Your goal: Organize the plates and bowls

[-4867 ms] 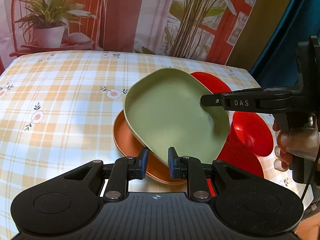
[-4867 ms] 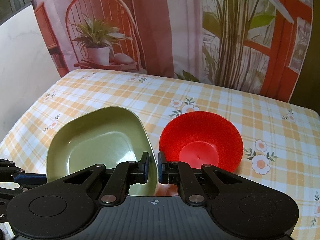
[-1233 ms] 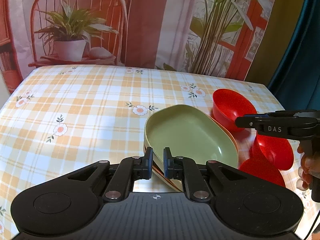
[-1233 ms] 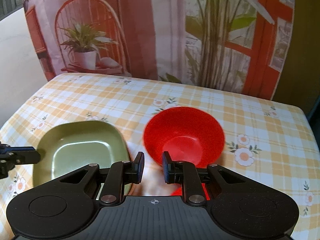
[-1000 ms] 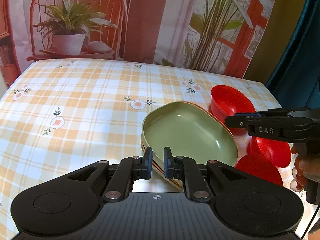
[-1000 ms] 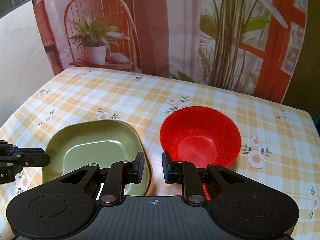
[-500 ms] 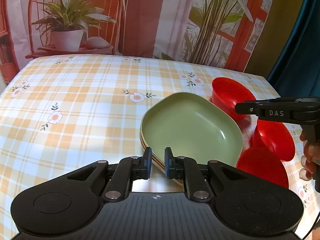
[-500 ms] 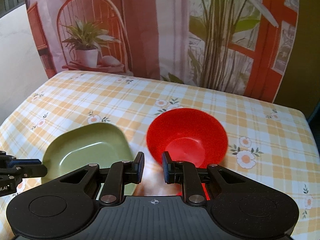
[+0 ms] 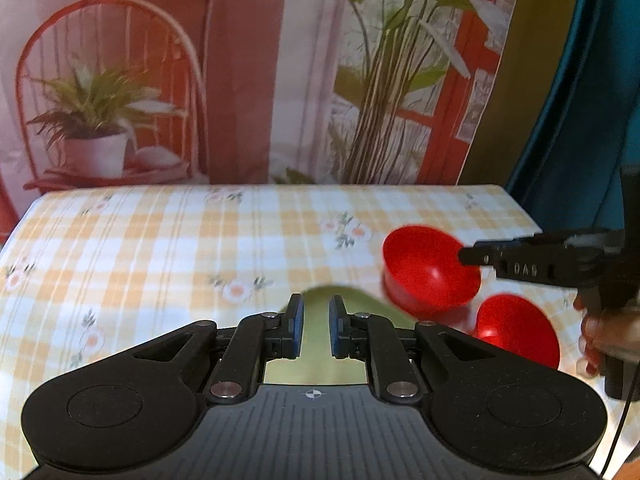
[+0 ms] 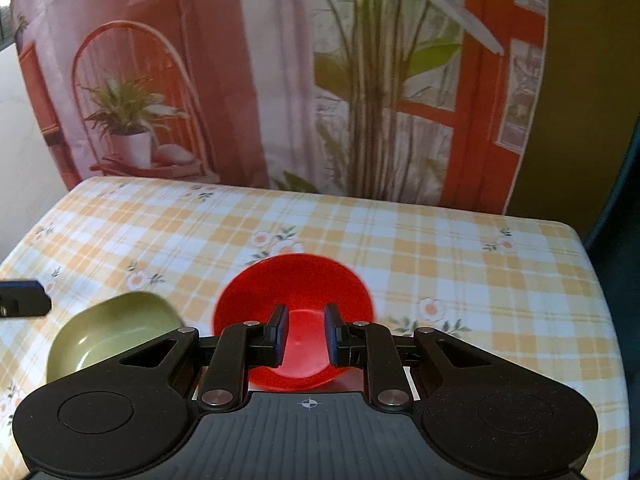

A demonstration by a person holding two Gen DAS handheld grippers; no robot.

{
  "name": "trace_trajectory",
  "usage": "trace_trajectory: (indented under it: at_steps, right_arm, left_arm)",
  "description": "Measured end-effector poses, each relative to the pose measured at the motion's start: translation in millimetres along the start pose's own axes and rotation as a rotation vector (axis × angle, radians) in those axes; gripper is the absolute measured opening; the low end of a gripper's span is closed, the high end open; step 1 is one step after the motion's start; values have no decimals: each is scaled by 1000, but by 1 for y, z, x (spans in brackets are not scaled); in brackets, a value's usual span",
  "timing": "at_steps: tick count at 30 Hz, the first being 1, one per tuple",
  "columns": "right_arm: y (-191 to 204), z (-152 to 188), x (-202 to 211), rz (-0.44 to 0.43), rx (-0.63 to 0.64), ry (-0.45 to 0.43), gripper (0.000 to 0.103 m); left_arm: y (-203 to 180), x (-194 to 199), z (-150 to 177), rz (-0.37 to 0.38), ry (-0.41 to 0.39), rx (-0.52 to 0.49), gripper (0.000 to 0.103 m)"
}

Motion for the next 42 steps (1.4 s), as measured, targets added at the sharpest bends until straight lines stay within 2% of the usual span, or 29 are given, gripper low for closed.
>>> trace_trajectory:
  at_steps: [9,11,13,20,25,28,31,42]
  right_arm:
    - [-28,6,-18,17,-36,35,22]
    - [-32,7,-23,15,-48,47,23]
    - [-34,9,-30,5,-62,59,23]
    - [-35,11,-46,-7,-73,102,23]
    - [-32,14,-53,-19,-67,130,23]
    - [-33,15,-56,-24,-64,134,21]
    - [-31,15,-56,-39,-56,133,15]
    - [-33,13,-48,-39,-74,118,13]
  left_arm:
    - [-39,-43,-24,86,42,-33,15]
    - [-46,-56,-26,107,58,-34,22]
    - [-51,-70,-27,120,77,-33,23]
    - [-59,-112,-29,113,137,-41,23]
    - [-56,-130,-24,119,170,-37,27]
    - [-57,-133,-21,106,172,-56,26]
    - [-62,-133,-22,125,167,-67,15]
    - [-70,-123,-24,129,146,-78,14]
Point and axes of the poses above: each gripper's, at about its wrist camera, not at the fingertips, and x roughly against the way its jaws point, y to its left, z to its underside, the point moved 9 cm from there along -x, roughly the way its jaws point, and after that the axes turned 8 degrees about y, right-handed, at the moved point
